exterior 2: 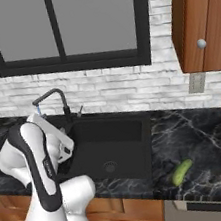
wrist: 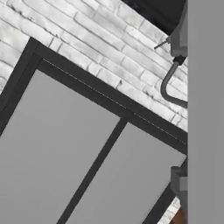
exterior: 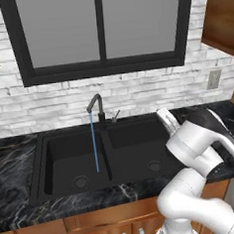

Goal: Turn on the sink faucet. Then move the cucumber from the counter to the sink. Turn off the sink. Move the vegetable from the sink to the pot next to the stove. Finally move the pot to the rear left burner.

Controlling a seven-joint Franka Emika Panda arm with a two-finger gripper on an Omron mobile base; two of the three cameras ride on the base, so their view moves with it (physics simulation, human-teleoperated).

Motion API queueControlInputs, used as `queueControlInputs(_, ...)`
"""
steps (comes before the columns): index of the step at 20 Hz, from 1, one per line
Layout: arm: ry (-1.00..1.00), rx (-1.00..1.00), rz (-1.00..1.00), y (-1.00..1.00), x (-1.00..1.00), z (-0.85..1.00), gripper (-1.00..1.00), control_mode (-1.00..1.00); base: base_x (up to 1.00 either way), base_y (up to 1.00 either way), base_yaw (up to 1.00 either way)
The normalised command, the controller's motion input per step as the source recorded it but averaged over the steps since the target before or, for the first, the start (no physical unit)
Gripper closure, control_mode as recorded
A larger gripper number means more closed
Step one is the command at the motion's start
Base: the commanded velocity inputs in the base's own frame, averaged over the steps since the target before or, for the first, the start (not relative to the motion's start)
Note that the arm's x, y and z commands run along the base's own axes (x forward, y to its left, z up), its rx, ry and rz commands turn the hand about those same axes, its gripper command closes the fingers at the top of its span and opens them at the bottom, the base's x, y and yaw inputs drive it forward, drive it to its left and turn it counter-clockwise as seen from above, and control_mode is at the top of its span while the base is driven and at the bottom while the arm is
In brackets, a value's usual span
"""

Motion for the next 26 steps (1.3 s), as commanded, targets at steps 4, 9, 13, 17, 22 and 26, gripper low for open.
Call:
queueControlInputs(4, 0.03, 0.32, -0.1, 0.24, -0.02, 0.99, -1.0, -1.0, 0.0, 0.0, 0.0)
queueControlInputs(9, 0.11, 0.4, -0.14, 0.05, -0.03, 0.81, -1.0, -1.0, 0.0, 0.0, 0.0)
queueControlInputs(13, 0.17, 0.45, -0.15, 0.0, -0.12, 0.66, -1.0, -1.0, 0.0, 0.0, 0.0)
queueControlInputs(17, 0.17, 0.48, -0.14, -0.06, -0.23, 0.52, -1.0, -1.0, 0.0, 0.0, 0.0)
queueControlInputs(22, 0.2, 0.48, -0.11, -0.18, -0.34, 0.52, -1.0, -1.0, 0.0, 0.0, 0.0)
queueControlInputs(26, 0.19, 0.53, -0.09, -0.18, -0.38, 0.59, -1.0, -1.0, 0.0, 0.0, 0.0)
